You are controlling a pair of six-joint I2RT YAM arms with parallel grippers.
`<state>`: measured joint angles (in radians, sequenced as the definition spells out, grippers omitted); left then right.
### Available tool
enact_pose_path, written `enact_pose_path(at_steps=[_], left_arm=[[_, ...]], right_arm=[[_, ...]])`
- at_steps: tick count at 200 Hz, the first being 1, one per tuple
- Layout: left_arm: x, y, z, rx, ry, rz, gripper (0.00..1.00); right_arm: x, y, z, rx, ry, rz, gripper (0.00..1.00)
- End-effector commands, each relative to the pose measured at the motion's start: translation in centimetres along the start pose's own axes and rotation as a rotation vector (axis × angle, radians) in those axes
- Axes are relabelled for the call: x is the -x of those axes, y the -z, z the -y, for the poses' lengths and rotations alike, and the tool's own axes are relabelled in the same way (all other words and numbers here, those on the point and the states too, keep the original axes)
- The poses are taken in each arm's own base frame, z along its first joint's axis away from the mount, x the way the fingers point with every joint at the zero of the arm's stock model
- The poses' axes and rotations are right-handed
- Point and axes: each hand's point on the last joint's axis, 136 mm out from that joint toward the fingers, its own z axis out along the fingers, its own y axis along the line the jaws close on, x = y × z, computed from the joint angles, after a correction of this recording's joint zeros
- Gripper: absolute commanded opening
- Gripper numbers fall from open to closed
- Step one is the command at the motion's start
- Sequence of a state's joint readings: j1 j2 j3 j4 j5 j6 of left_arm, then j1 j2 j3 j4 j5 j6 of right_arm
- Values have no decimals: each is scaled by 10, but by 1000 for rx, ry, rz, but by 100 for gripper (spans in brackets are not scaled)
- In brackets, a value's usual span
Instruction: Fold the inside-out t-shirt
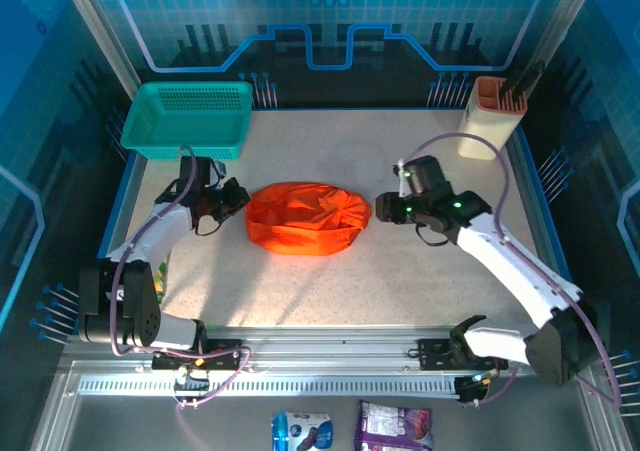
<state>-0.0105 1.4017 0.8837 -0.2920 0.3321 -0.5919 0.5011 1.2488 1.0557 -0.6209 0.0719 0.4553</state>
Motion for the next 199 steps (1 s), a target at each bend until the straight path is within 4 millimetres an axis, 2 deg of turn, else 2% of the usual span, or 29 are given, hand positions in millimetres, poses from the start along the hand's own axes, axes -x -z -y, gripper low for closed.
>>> enact_pose_path(at_steps=[1,53,84,96,110,129,140,163,199], left_arm=[[2,1,1,17,-27,3,0],[1,6,5,6,-34,7,0],[1,7,8,-5,-35,7,0],[1,8,9,-9,-34,9,0],[2,9,10,-10,-35,12,0],[3,10,12,-16,-36,14,0],[4,10,14,-23,-37,16,0],[6,10,22,-46,-46,19,0],[6,9,30,-64,-58,14,0]], right_arm=[[-3,-17,-13,-32,111,-45,50],[-4,-81,-25,-19,136,-111,52],[-3,-105,-31,23,87,-141,49],[-1,-110,-35,47,65,-141,44],[3,-110,-38,53,51,-136,29],[18,-101,-45,73,47,-96,9],[30,-91,-50,83,48,-64,0],[65,-59,-68,139,56,29,0],[125,16,-107,282,65,209,0]])
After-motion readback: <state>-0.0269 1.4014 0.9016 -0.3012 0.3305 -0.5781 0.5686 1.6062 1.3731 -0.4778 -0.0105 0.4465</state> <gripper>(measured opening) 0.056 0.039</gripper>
